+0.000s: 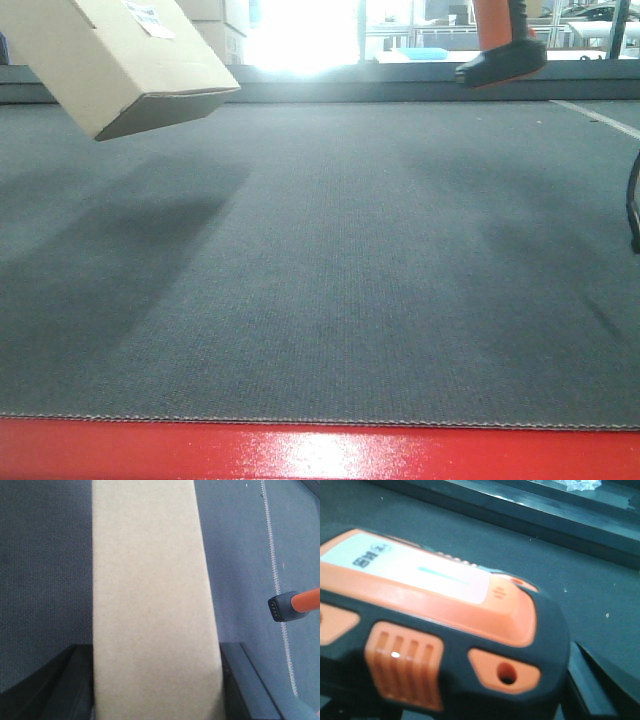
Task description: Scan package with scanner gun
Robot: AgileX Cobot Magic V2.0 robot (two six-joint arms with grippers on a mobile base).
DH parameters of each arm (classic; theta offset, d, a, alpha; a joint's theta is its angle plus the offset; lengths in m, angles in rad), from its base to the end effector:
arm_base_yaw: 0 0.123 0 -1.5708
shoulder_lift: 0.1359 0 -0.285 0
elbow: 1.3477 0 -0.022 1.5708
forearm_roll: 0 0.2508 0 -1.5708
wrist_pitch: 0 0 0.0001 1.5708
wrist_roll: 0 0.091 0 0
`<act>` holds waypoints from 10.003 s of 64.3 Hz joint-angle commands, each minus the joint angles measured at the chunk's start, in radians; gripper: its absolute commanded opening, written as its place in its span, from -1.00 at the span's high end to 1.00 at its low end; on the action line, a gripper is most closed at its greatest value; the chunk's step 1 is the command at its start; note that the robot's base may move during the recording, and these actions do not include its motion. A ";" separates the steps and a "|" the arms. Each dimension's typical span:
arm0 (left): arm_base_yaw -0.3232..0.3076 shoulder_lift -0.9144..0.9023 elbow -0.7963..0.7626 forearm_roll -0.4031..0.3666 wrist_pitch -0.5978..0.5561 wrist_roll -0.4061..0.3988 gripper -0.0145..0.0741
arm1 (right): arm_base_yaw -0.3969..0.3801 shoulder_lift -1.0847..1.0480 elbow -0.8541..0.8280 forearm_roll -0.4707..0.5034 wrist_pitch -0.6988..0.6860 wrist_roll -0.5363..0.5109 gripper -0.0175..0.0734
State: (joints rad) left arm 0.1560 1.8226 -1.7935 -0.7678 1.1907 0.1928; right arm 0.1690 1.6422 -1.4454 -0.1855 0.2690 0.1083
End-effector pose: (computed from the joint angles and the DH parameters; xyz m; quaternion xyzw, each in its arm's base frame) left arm 0.3983 0.0032 0.3646 -0.0434 0.9060 -0.3291 0.2626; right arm 0.3901 0.0620 0.3630 -0.0850 0.8218 0.0074 0.5634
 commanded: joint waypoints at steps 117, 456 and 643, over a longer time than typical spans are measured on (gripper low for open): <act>-0.003 -0.006 -0.004 -0.009 0.015 0.006 0.92 | -0.114 0.097 0.539 0.220 -0.912 0.007 0.95; -0.259 -0.992 1.078 0.853 -0.804 -0.222 0.92 | -0.227 -1.085 1.087 0.185 -0.067 0.007 0.98; -0.109 -1.823 1.794 0.824 -1.158 -0.221 0.92 | -0.227 -1.634 1.169 0.214 -0.037 -0.008 0.98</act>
State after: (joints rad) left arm 0.0423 0.0064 0.0024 0.0611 0.0551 -0.0286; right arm -0.0544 0.0120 -0.2852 0.0102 0.2479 0.1164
